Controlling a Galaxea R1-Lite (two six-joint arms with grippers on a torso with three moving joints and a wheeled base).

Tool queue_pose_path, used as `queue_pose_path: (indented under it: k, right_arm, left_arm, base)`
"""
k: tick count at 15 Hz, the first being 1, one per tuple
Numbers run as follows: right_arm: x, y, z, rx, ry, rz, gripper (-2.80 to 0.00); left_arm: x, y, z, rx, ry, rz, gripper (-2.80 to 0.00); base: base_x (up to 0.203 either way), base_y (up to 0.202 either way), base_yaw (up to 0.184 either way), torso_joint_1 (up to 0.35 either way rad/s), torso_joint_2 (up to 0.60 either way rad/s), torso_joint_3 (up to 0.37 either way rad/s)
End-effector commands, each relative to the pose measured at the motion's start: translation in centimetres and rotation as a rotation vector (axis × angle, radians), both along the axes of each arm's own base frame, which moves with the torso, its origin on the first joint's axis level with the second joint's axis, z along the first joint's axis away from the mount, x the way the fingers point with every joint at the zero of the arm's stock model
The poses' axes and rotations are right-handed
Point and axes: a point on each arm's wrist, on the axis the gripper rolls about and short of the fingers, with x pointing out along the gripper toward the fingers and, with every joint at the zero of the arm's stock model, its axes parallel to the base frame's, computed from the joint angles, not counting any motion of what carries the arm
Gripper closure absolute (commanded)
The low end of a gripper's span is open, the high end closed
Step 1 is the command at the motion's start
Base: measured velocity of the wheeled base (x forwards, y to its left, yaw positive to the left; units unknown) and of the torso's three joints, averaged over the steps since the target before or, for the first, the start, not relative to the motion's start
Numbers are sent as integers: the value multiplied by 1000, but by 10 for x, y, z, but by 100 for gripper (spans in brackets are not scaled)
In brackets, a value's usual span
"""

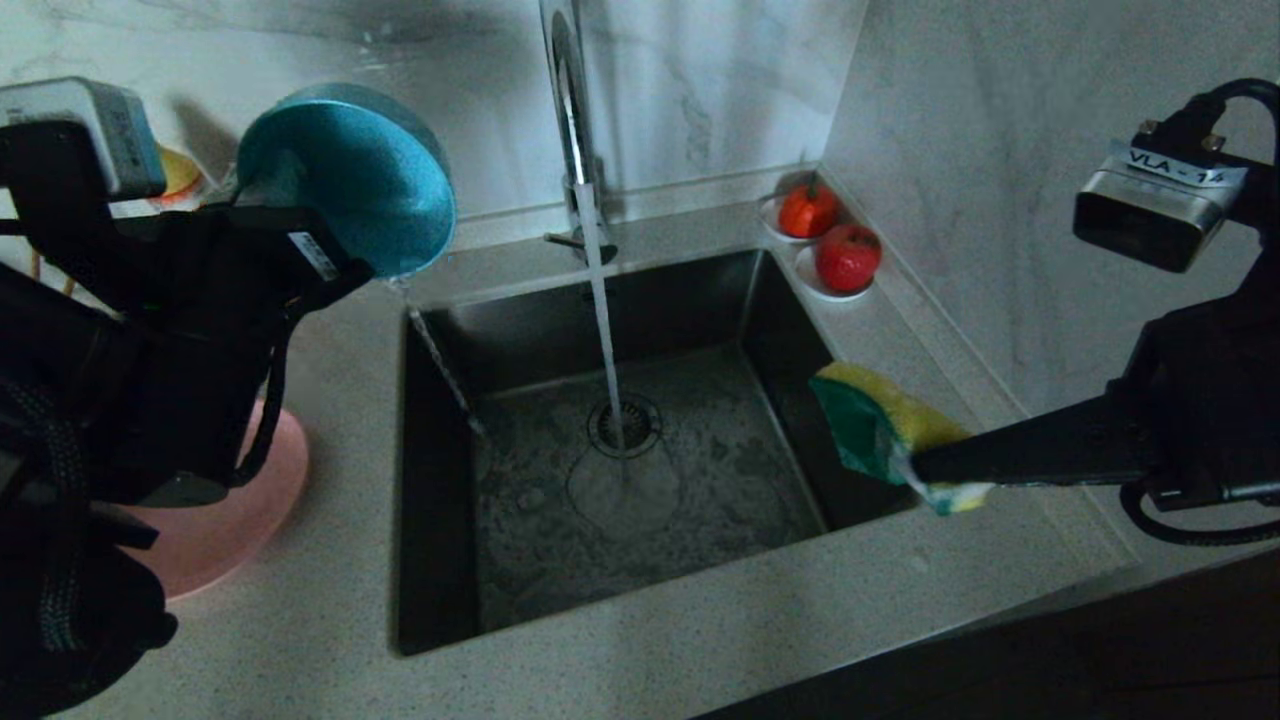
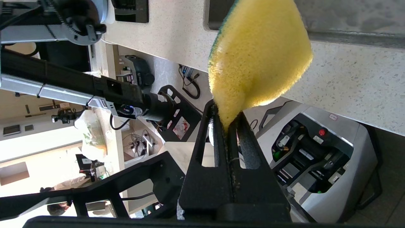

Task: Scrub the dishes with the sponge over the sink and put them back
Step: Rinse the bowl

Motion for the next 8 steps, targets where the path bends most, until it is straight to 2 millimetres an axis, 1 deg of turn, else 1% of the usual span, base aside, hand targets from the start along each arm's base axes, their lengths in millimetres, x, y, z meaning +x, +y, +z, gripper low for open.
queue_pose_path:
  k: [1, 3, 5, 8]
  right_arm:
    - [0, 0, 1, 2, 0, 2, 0]
    - [0, 0, 0, 1, 2, 4, 0]
    - [0, 0, -1, -1, 6, 2, 0]
    - [-1, 0, -1, 0, 8, 1, 0]
  left_arm:
    - [-6, 2, 6, -14, -29, 0, 0]
    - [-8, 3, 9, -19, -37, -1, 0]
    - [-6, 3, 7, -18, -28, 5, 0]
    - [2, -1, -5, -10, 18, 12, 0]
  base:
    - [0, 0, 0, 0, 0, 0]
    - [0, 0, 0, 0, 0, 0]
    - [0, 0, 0, 0, 0, 0]
    - [0, 0, 0, 0, 0, 0]
